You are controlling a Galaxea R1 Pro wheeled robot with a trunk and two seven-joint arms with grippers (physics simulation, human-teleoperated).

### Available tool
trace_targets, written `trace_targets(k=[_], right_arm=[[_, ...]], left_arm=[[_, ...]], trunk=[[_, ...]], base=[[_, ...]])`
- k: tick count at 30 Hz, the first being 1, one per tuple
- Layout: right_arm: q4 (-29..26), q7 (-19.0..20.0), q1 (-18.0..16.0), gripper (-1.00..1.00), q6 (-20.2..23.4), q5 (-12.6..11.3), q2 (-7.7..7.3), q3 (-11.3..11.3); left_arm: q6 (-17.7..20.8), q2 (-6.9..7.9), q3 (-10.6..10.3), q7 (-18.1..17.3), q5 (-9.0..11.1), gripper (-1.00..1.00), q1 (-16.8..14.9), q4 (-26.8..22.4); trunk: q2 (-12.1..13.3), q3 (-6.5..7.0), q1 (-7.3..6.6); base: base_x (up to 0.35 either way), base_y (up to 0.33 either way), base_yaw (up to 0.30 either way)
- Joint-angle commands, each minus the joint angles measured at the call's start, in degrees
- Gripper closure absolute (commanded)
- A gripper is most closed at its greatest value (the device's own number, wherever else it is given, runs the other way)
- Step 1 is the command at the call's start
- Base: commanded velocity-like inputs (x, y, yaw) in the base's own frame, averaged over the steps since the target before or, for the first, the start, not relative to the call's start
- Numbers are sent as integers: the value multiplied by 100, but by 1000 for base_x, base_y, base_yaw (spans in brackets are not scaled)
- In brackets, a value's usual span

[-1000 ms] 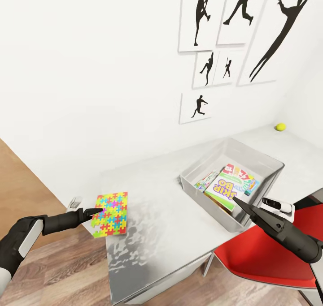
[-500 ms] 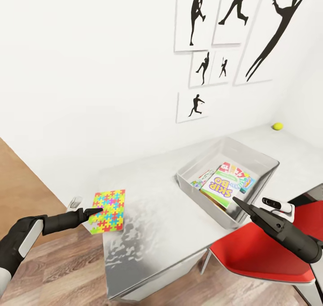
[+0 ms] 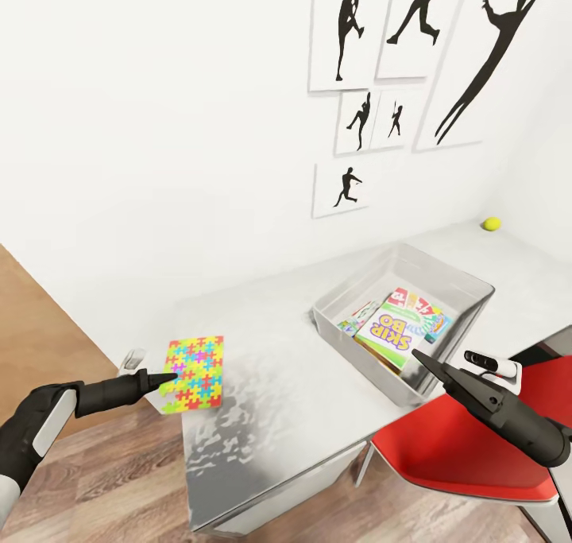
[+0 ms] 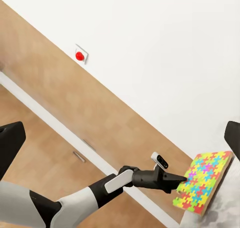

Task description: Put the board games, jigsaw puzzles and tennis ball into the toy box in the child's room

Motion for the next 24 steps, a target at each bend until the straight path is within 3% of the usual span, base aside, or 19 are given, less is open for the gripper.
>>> trace_targets(k=[1, 5, 24], right_arm=[[0, 1, -3, -100, 41, -23, -1, 0], [0, 1, -3, -100, 41, -23, -1, 0], [0, 1, -3, -100, 41, -23, -1, 0]], left_arm=[[-10, 1, 4, -19, -48, 100, -3, 2], [-8, 1, 6, -31, -48, 100, -3, 2], [0, 9, 4, -68, -14, 100, -3, 2]], trunk=[[-4, -5, 0], [-4, -5, 0], [758, 336, -417]], base=[[0, 0, 0], [0, 0, 0], [0, 0, 0]])
